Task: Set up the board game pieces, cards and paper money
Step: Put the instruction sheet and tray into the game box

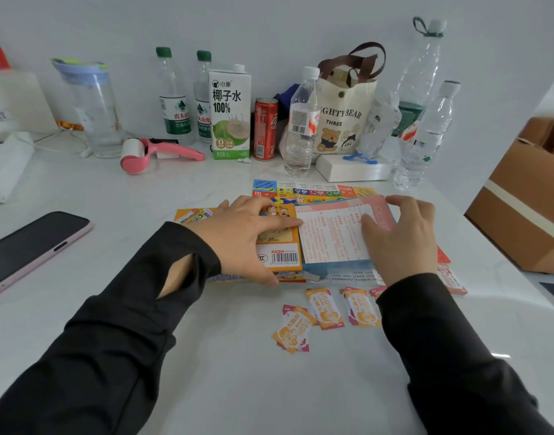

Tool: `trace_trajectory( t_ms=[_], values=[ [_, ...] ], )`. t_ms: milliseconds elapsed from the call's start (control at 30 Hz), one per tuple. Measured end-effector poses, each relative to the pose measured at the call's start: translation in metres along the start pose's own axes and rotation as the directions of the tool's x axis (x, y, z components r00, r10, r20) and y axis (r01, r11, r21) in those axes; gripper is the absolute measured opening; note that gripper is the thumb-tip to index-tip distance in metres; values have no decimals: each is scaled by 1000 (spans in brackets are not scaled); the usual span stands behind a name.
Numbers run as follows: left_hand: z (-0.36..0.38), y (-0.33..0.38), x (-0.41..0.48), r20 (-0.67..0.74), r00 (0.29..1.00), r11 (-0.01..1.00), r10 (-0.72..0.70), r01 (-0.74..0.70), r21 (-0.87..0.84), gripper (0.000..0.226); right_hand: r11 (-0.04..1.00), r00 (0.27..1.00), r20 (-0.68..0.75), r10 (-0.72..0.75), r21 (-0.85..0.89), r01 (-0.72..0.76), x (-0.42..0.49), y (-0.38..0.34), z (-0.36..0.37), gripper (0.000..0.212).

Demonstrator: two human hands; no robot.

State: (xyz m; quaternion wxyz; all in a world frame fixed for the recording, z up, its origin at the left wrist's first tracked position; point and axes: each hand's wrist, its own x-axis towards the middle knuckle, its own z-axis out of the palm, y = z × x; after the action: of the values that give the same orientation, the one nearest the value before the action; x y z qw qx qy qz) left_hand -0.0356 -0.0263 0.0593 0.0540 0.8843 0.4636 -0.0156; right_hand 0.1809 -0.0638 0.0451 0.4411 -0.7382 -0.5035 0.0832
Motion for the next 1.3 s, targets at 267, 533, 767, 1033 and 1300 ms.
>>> trace_trajectory(
  t_ms=[267,533,767,1033,1300],
  values=[
    [0,1,0,-21,1000,1000,-10,10,2,92,994,996,-5,-93,-65,93,-6,-3,5,41],
    [2,-1,2,-80,997,1000,-3,4,10,94,990,989,84,-118,-61,124,-13,-10,11,42],
    [0,-2,1,-126,992,1000,-27,27,-1,97,976,981,85,-172,148,158,-17,-15,9,41],
    [4,0,4,-214,976,999,-31,39,31,100,890,924,270,-270,437,133,-23,-21,14,45],
    [-1,0,3,-316,947,995,-61,34,-90,104,738,874,473,-115,629,-243,-13,-14,11,44]
  ],
)
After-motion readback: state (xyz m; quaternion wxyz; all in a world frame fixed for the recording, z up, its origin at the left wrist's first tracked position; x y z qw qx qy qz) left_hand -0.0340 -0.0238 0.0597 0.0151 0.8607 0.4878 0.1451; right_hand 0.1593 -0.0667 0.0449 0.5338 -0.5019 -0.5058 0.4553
